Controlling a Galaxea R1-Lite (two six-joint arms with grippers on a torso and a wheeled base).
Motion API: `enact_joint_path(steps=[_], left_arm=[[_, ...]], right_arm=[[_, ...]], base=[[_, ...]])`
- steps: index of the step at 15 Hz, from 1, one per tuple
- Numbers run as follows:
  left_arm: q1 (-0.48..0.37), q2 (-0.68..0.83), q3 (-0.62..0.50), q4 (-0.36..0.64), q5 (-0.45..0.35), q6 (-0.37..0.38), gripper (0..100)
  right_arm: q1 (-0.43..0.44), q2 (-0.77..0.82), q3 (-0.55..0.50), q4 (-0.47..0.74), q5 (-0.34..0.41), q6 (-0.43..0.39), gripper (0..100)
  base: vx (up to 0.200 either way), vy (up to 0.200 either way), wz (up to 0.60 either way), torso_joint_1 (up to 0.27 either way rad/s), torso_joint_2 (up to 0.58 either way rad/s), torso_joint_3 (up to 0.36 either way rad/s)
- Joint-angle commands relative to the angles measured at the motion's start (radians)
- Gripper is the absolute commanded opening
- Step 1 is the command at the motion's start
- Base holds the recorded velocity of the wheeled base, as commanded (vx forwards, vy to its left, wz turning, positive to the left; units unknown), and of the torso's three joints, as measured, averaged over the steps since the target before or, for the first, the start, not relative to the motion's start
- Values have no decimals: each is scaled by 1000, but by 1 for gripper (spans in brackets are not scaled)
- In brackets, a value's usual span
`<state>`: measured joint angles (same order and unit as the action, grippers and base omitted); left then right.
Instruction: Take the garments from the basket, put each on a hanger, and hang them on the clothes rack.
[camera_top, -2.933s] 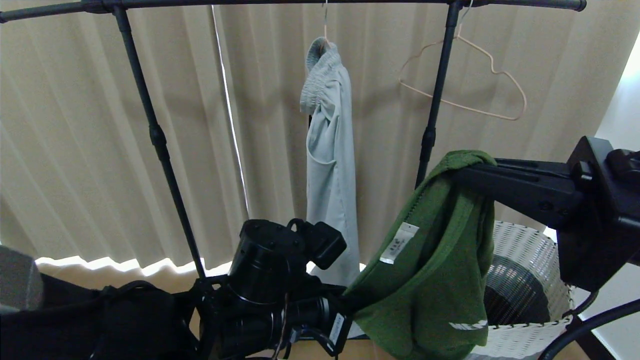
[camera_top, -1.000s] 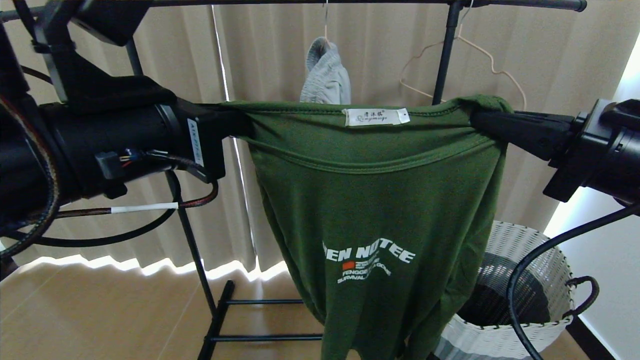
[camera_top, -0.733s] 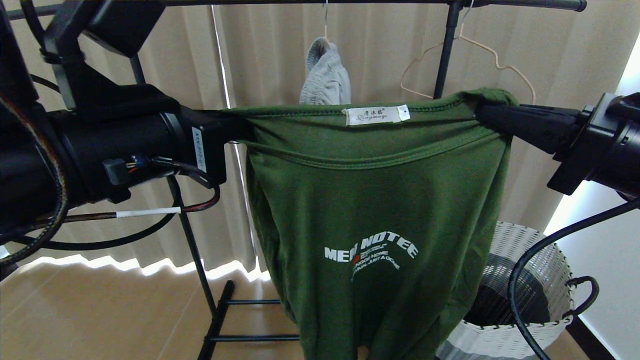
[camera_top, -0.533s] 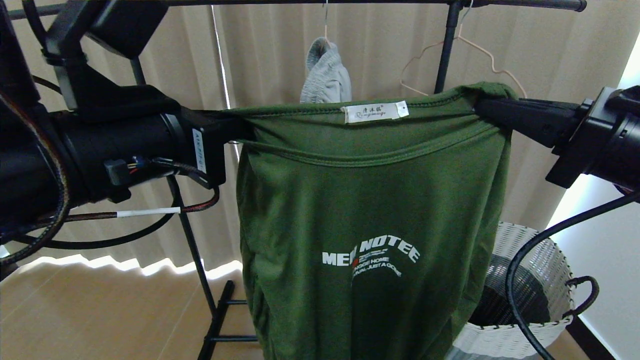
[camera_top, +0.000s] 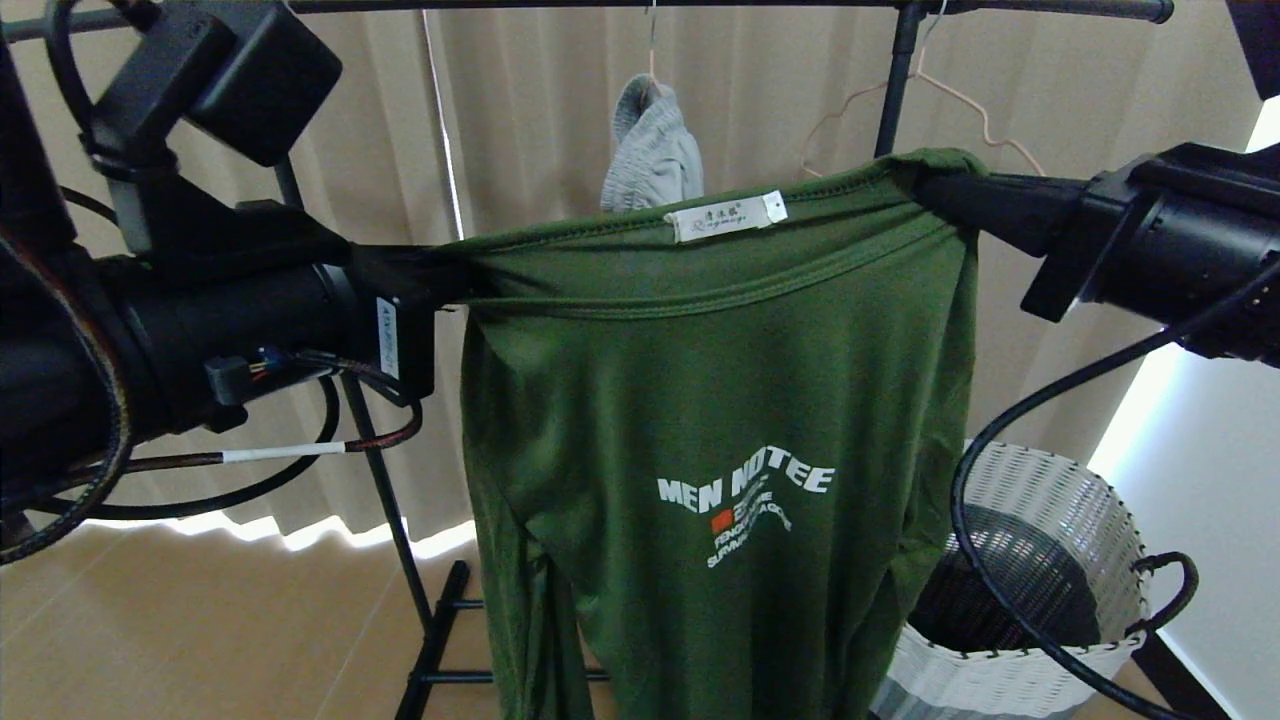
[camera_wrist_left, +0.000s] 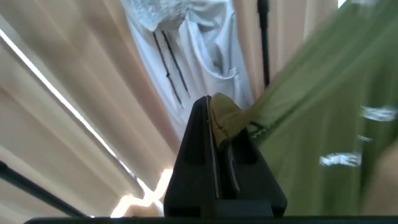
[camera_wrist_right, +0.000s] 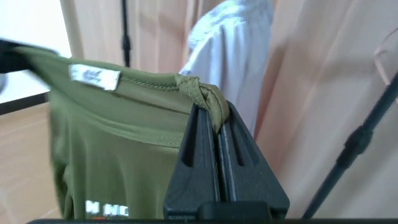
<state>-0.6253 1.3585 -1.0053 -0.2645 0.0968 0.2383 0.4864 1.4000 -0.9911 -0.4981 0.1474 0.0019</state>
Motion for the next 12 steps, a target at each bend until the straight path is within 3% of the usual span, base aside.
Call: enact_joint_path(steps=[1, 3, 5, 12], left_arm=[[-10, -21, 2, 1, -2, -1, 0], [-68, -38, 4, 1, -3, -4, 0], [-108, -48, 2, 1, -3, -4, 0], [-120, -68, 28, 1, -2, -4, 0]], right_arm=[[-9, 65, -26, -30, 1, 13, 0], [-9, 157, -66, -139, 4, 35, 0], [-9, 194, -89, -174, 4, 36, 0], [-9, 200, -103, -175, 4, 35, 0]], base=[[0, 0, 0, 0, 0, 0], [0, 0, 0, 0, 0, 0], [0, 0, 0, 0, 0, 0], [0, 0, 0, 0, 0, 0]])
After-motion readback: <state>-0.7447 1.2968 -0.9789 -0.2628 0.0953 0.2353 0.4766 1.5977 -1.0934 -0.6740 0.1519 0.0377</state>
